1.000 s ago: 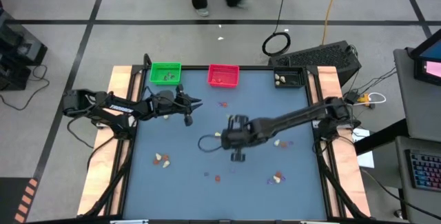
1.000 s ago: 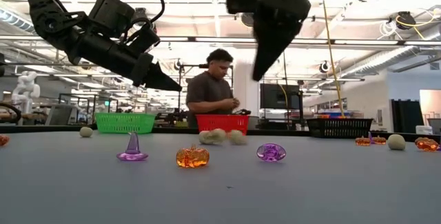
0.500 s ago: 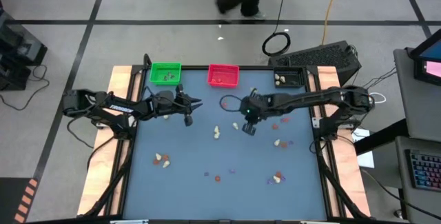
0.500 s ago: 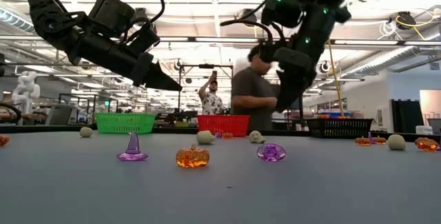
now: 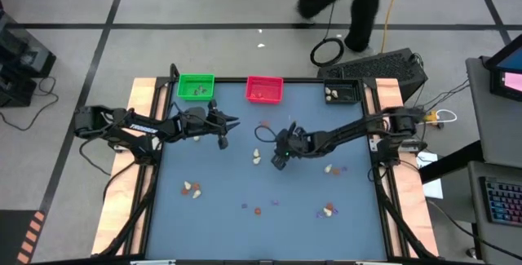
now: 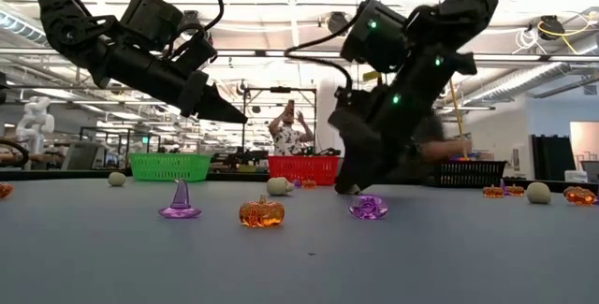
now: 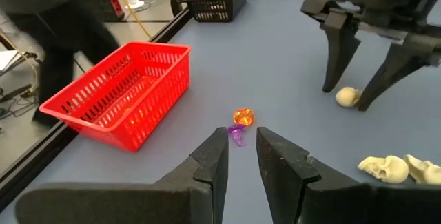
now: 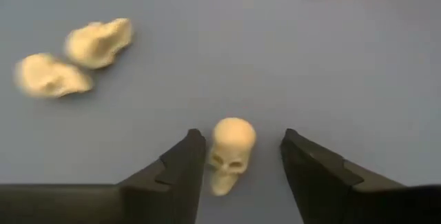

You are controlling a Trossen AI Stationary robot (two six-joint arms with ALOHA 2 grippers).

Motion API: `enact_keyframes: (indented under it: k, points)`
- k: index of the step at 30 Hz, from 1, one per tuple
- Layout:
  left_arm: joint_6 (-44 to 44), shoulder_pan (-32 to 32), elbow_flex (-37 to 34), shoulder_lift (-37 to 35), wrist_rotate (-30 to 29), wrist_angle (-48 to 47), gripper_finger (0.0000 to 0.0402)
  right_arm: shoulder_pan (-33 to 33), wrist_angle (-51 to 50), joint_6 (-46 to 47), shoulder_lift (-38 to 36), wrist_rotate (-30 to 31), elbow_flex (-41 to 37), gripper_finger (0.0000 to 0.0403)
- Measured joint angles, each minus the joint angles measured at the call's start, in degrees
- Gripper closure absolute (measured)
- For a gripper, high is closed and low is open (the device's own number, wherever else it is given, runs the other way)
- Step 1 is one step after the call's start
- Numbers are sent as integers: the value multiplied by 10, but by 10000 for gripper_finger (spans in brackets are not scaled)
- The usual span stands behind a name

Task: Sort Halloween decoration
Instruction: Put the white skull toy into the black bin

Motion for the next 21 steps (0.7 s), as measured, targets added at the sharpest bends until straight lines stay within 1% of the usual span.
enact_keyframes:
  k: [3, 5, 8, 12, 13, 16, 21]
  points:
    - [0, 0, 0, 0, 0, 0, 317, 5, 5, 19, 17, 40, 2, 217]
    - [0, 0, 0, 0, 0, 0, 317, 9, 8, 24, 25, 60, 2, 232]
    - [0, 0, 0, 0, 0, -1, 317, 15, 22, 24, 33, 73, 1, 270]
    - [0, 0, 0, 0, 0, -1, 317, 21, 29, 11, 31, 75, 1, 331]
    - [0, 0, 0, 0, 0, -1, 317, 22, 29, 8, 27, 72, 1, 337]
    - [0, 0, 0, 0, 0, -1, 317, 24, 31, -5, 18, 60, 0, 338]
    - [0, 0, 0, 0, 0, 0, 317, 23, 29, -17, -14, 58, 1, 333]
